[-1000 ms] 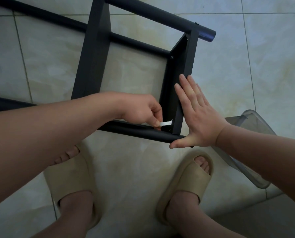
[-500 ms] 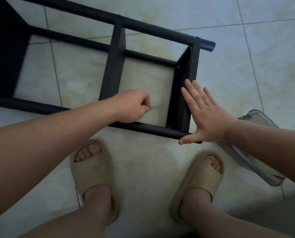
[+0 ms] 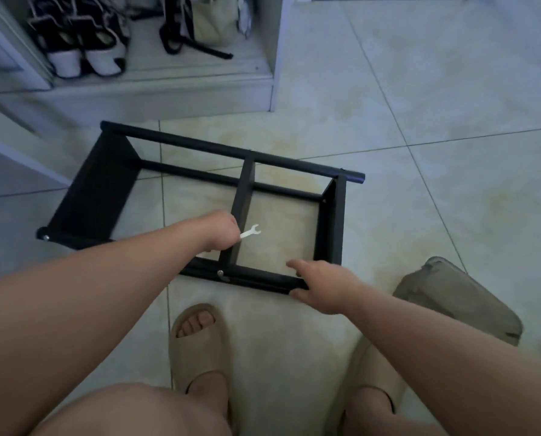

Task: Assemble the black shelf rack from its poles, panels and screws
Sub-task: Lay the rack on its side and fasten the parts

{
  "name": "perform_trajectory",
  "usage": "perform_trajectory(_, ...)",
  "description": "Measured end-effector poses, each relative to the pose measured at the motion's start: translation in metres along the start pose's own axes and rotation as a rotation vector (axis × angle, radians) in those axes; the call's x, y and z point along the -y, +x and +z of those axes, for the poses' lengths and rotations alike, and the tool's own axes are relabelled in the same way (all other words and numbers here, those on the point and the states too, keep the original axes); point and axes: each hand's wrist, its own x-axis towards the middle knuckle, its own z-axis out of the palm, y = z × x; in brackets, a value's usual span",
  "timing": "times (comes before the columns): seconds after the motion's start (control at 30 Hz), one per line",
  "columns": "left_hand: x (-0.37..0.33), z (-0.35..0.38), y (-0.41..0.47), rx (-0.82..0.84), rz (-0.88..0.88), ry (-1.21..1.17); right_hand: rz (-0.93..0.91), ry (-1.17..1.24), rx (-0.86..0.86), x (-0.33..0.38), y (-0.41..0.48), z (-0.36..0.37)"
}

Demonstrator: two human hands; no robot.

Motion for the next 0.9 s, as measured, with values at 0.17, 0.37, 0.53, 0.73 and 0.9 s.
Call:
perform_trajectory(0.17, -0.02, 0.001, 0.003, 0.057, -0.055, -0.056, 0.075, -0.019, -0.061, 0.0, -0.007, 0.017)
perform_trajectory(0.37, -0.061, 0.02, 0.005, 0.092, -0.047, -0.303, 0.184, -0.134, -0.009, -0.044, -0.017, -0.001)
perform_trajectory(0.53, -0.101, 0.047, 0.01, 0.072, 0.033, -0.409, 0.285, -0.116, 0.024, -0.079, -0.024, -0.028)
perform_trajectory(0.73, -0.11, 0.058, 0.014, 0.071, 0.109, -0.366, 0.243, -0.057, 0.134, -0.087, -0.028, -0.029)
perform_trajectory(0.9, -0.083, 0.052, 0.022, -0.078, 0.104, -0.27, 0.068, 0.021, -0.044, -0.084, -0.018, -0.031)
